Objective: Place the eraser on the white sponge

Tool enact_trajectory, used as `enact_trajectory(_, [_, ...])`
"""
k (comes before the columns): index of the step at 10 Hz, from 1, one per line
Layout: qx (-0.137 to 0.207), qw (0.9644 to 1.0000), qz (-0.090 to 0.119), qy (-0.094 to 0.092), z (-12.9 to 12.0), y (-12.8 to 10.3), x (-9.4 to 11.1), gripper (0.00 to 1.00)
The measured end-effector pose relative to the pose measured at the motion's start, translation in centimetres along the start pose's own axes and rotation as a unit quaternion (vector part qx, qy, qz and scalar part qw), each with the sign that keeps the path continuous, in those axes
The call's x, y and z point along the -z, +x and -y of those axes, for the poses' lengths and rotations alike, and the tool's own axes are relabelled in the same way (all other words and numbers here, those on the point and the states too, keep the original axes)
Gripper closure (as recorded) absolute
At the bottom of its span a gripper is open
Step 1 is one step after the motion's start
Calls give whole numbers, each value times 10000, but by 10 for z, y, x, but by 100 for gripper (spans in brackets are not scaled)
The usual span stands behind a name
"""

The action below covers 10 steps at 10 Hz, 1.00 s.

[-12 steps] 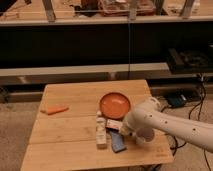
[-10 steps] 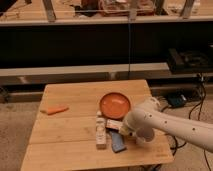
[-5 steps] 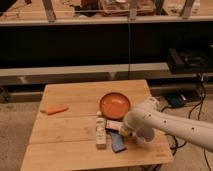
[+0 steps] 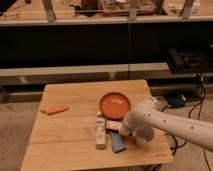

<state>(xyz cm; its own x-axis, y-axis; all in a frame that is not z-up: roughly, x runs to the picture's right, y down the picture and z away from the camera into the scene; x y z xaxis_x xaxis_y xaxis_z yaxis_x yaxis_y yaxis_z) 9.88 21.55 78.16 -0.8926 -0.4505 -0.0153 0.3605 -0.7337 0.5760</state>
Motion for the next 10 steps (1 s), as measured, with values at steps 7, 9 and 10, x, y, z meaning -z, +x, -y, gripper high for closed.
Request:
enact_trajectory(7, [111,9999,63,48,0,-2,0,62])
enact_trajectory(9, [140,9998,83,60,0,-3,0,55])
enact_trajectory(10, [171,9998,95,70,1,-3,-1,55])
